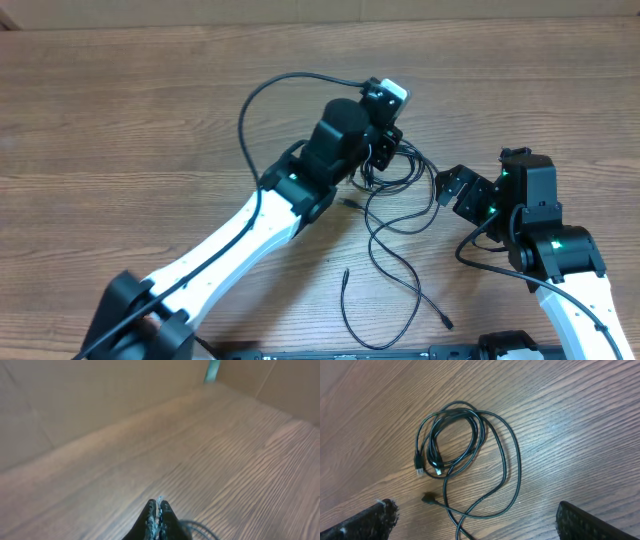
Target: Untangle cables
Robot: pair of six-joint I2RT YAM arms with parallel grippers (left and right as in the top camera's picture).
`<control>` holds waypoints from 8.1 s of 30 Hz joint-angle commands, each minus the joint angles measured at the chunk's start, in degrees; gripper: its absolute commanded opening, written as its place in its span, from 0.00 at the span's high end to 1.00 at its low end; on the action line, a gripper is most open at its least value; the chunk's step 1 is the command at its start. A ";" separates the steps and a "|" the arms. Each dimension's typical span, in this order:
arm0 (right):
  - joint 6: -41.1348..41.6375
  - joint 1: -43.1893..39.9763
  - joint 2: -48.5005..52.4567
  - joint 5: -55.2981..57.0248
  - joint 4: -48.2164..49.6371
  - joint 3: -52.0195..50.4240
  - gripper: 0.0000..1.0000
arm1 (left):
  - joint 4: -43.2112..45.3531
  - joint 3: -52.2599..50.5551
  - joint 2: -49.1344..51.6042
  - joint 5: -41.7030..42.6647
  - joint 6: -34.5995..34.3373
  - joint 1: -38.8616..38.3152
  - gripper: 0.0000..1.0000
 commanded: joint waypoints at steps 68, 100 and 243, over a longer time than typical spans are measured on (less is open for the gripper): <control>-0.42 -0.09 -0.81 -0.09 0.85 0.44 0.00 | -11.50 0.63 31.39 1.64 -0.61 0.37 0.85; -2.56 -0.09 -0.94 -12.44 4.57 0.46 0.00 | -41.05 38.14 12.04 17.64 -4.96 0.37 0.96; -3.96 18.67 45.11 -38.03 23.04 11.47 0.96 | -86.07 38.03 -10.49 13.42 2.64 27.36 0.00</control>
